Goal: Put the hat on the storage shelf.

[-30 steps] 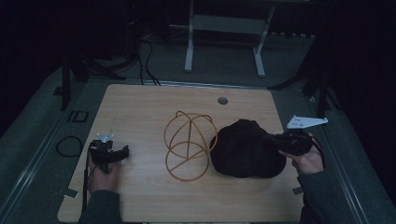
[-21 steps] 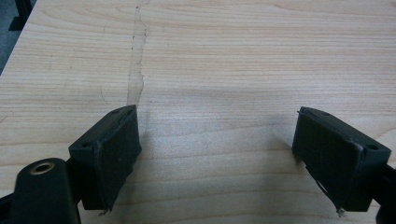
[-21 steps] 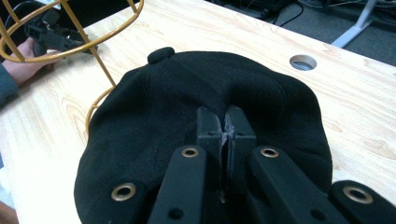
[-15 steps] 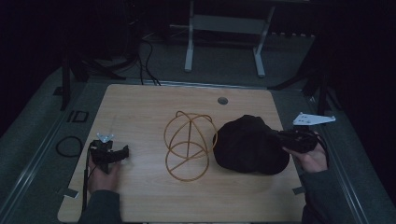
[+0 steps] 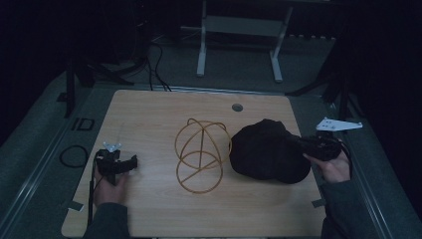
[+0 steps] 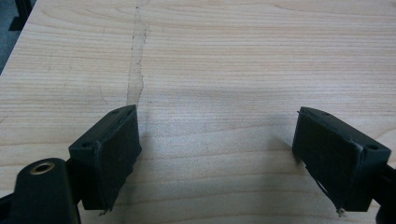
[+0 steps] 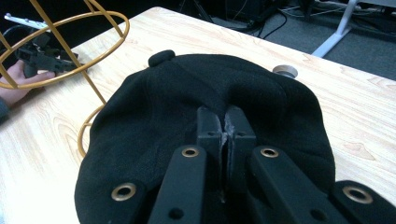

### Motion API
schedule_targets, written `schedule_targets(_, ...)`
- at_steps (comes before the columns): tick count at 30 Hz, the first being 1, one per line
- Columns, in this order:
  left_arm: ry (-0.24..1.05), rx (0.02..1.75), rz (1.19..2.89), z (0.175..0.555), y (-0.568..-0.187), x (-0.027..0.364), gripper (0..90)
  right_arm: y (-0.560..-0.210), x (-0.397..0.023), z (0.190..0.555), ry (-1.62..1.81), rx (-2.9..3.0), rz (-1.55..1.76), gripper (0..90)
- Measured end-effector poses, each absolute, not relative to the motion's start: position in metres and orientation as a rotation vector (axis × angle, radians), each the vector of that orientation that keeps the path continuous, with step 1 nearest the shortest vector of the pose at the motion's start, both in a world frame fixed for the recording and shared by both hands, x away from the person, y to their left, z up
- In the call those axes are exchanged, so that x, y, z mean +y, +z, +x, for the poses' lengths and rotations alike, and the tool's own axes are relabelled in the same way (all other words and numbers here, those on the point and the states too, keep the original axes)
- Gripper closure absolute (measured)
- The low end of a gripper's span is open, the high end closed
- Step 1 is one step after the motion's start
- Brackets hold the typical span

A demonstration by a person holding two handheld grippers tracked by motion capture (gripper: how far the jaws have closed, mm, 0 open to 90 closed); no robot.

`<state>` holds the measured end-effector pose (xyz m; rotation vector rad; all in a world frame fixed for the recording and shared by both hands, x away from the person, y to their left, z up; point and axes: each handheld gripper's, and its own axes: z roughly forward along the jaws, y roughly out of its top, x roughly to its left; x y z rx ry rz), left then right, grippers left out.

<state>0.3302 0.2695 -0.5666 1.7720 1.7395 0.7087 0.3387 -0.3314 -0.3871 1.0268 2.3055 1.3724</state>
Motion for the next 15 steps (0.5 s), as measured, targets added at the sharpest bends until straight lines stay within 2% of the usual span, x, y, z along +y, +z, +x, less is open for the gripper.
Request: schedule_targets(15, 0.709, 1.739, 1.772, 0.3302, -0.5666, 0.2695, 14.7, -0.3812, -0.3376, 0.3377, 1.375, 2.265, 1.057, 87.2)
